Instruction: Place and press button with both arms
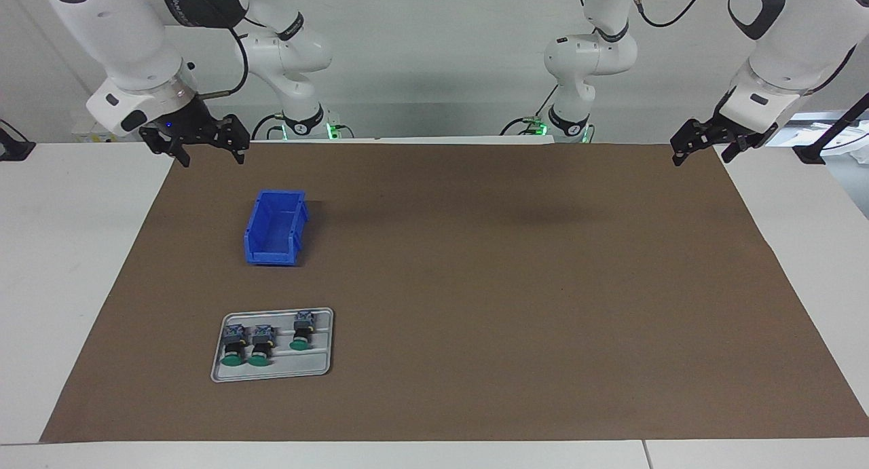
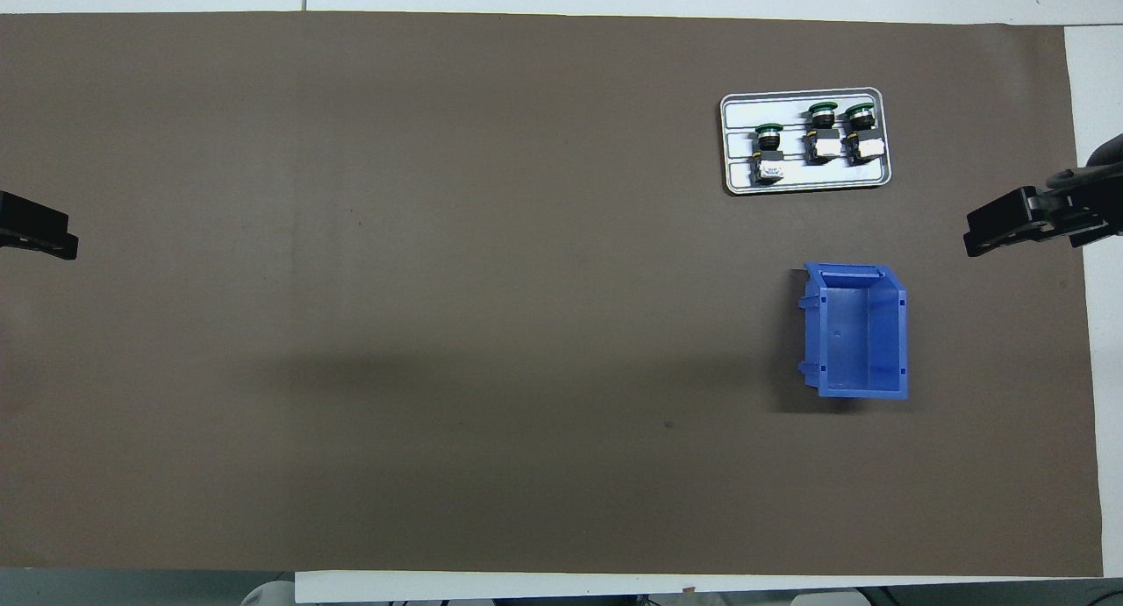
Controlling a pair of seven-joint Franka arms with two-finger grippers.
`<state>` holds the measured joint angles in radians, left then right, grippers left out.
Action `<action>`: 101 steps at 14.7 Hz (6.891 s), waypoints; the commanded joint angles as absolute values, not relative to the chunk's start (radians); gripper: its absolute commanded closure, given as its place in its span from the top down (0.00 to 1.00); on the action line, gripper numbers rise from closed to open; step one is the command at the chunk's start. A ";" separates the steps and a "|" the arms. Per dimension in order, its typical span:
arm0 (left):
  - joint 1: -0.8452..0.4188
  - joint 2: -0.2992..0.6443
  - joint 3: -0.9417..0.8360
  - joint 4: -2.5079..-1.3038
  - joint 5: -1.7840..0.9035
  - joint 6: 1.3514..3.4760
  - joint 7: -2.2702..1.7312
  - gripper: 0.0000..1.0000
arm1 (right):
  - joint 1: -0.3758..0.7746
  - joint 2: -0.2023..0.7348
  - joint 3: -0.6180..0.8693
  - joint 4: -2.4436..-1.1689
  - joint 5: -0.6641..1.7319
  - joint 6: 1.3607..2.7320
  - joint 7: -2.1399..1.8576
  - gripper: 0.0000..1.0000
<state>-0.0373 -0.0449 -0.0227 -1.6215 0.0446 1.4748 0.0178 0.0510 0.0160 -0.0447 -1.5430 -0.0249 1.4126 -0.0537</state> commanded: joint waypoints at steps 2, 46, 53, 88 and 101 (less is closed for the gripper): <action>-0.046 -0.067 -0.023 -1.631 0.049 1.474 0.018 1.00 | 0.052 0.009 -0.044 -1.555 -0.035 1.427 -0.041 0.99; -0.041 -0.100 -0.020 -1.675 0.015 1.485 0.015 1.00 | 0.061 0.538 0.069 -1.712 -0.034 2.398 0.011 0.80; -0.041 -0.100 -0.021 -1.675 0.015 1.500 0.015 1.00 | 0.061 0.540 0.069 -1.706 -0.034 2.393 0.011 0.75; -0.037 -0.100 -0.020 -1.686 0.017 1.514 0.015 1.00 | 0.577 0.431 0.091 -1.522 -0.017 1.864 1.420 0.00; -0.037 -0.106 -0.021 -1.694 0.017 1.516 0.015 1.00 | 0.548 0.491 0.091 -1.699 0.034 2.182 2.109 0.10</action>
